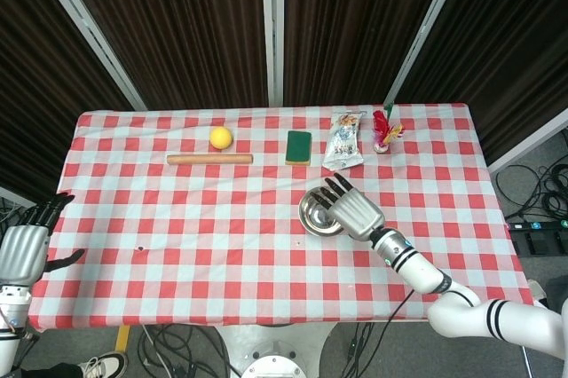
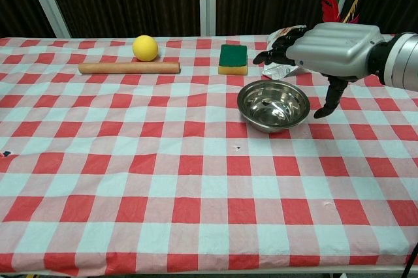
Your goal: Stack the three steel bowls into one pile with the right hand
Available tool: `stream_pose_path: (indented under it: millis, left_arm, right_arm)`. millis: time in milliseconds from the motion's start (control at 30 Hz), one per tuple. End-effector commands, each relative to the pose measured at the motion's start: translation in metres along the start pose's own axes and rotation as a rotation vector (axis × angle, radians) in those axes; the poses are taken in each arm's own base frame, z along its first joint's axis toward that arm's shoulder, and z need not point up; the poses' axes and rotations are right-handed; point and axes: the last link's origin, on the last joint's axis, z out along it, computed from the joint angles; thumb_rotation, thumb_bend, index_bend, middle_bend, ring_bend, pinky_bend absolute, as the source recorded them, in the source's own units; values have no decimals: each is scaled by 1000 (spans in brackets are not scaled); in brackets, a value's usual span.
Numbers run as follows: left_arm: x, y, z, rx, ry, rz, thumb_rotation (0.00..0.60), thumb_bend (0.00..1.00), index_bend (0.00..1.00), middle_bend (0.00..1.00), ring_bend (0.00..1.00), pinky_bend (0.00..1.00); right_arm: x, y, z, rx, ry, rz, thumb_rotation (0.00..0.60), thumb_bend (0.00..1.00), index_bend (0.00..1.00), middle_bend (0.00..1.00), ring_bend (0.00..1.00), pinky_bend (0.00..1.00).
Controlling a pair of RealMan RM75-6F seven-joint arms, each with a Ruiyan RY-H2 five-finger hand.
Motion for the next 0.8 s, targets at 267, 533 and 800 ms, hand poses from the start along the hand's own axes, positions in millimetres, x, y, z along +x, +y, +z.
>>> stream_pose_path:
  millis: [267, 533, 800]
  left_arm:
    - [4, 6, 3, -15, 9, 3, 600, 85, 194, 230, 176, 239]
    - [10, 15, 8, -42, 22, 14, 600, 87, 194, 230, 177, 239]
    - [9, 22, 14, -70, 13, 38, 600, 88, 194, 230, 177, 239]
  right_arm:
    - [49, 17, -48, -65, 155, 3, 600, 0, 5, 98, 0, 0]
    - [41, 67, -157, -400, 133, 60, 600, 0, 3, 66, 0, 0]
    - [5, 83, -218, -552, 137, 157, 600, 0, 0, 57, 0, 0]
